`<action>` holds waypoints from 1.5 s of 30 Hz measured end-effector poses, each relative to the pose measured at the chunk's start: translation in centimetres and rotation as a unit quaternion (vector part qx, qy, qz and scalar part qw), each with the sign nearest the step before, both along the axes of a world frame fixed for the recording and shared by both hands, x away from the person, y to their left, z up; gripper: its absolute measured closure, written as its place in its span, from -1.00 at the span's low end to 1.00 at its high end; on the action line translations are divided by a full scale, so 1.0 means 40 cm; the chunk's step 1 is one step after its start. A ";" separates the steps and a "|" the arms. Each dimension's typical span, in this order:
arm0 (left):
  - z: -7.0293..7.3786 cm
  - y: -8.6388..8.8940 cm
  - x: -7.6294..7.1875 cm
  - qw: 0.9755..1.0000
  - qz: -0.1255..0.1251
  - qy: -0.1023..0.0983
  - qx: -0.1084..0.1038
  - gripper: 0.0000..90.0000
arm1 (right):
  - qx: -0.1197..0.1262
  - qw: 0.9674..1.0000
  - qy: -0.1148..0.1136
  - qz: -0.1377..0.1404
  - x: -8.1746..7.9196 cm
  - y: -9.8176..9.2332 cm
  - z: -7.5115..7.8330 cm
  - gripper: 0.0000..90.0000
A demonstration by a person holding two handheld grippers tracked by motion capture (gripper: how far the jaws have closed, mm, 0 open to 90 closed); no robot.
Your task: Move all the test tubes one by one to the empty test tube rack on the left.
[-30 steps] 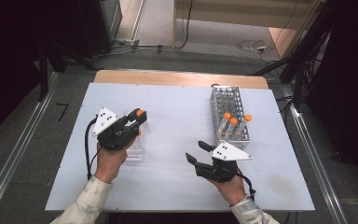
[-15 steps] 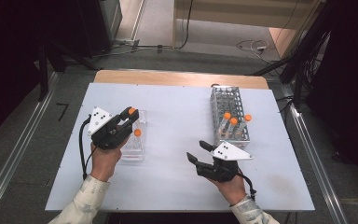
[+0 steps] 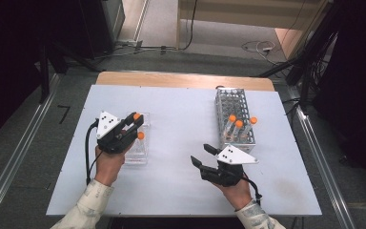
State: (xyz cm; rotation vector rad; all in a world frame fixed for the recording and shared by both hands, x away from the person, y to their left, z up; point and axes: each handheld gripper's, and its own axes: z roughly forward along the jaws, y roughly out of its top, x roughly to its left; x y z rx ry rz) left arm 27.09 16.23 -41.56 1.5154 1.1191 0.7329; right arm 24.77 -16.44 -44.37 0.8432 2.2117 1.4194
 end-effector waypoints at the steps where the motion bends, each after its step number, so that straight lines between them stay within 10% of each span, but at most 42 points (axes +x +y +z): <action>1: -0.001 -0.001 0.000 1.000 0.000 0.000 0.001 0.54 | -0.001 1.000 0.000 0.000 0.000 0.000 0.000 -0.17; 21: -0.040 -0.020 -0.011 1.000 -0.003 0.019 0.023 0.52 | -0.006 1.000 -0.002 -0.003 0.000 -0.001 -0.003 -0.17; 45: -0.035 -0.010 -0.019 1.000 -0.003 0.022 -0.004 0.26 | 0.000 1.000 -0.004 -0.017 0.003 -0.027 0.004 -0.17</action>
